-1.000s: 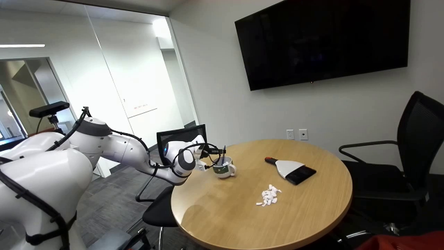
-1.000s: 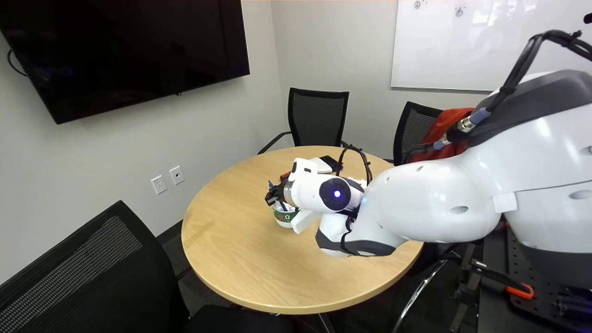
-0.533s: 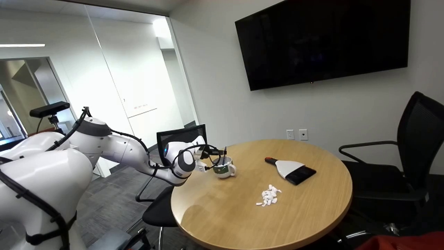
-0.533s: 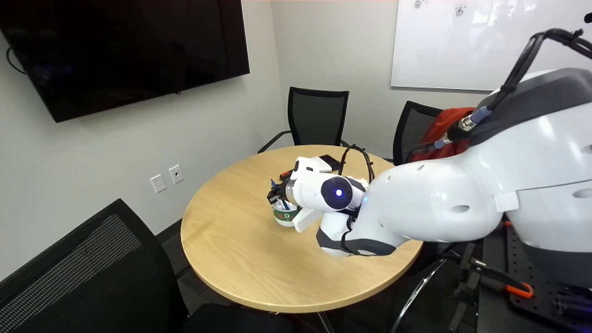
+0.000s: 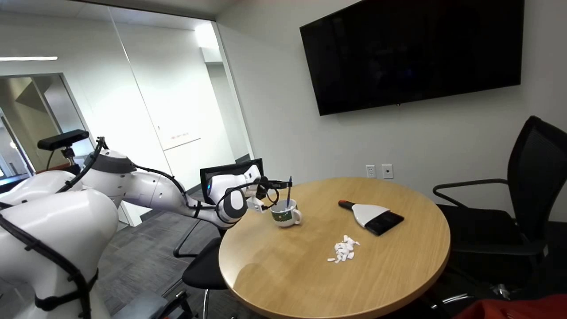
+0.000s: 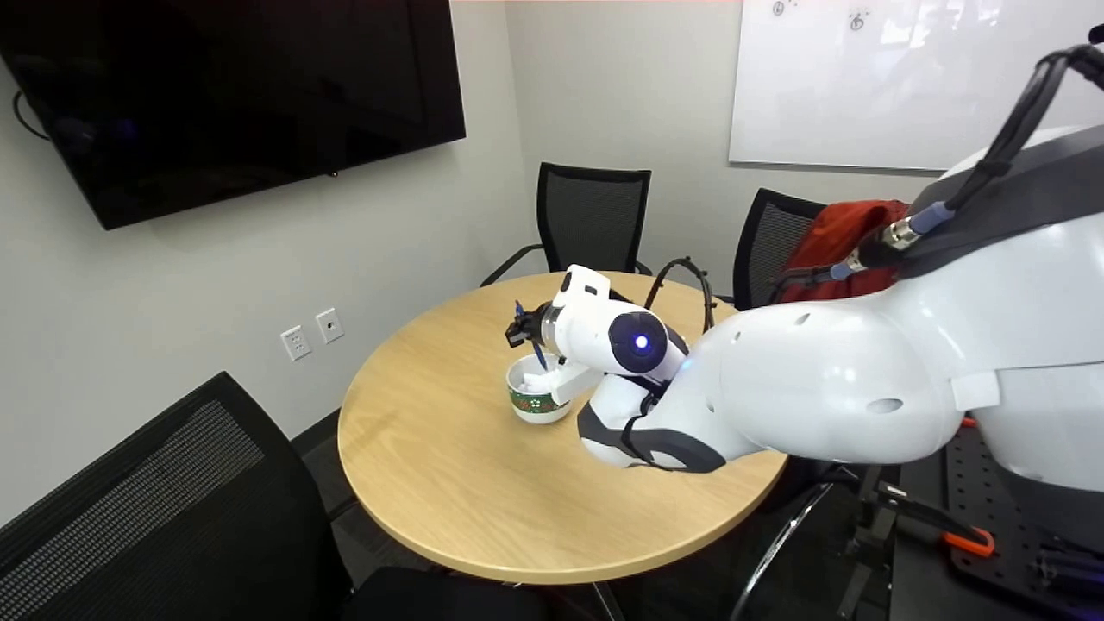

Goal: Use the pen to stir the contents in the mug then empty the mug.

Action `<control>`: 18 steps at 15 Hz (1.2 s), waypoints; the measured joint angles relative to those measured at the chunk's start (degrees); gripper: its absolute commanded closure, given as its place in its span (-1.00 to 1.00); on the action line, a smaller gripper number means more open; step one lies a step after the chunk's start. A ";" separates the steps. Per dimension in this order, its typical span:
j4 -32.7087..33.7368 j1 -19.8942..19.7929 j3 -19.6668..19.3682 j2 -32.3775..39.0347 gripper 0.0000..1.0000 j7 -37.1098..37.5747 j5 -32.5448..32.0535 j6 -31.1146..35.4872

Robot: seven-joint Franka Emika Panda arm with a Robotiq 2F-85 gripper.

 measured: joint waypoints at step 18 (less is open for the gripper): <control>4.01 -0.31 4.70 0.17 0.92 -4.81 0.43 -0.26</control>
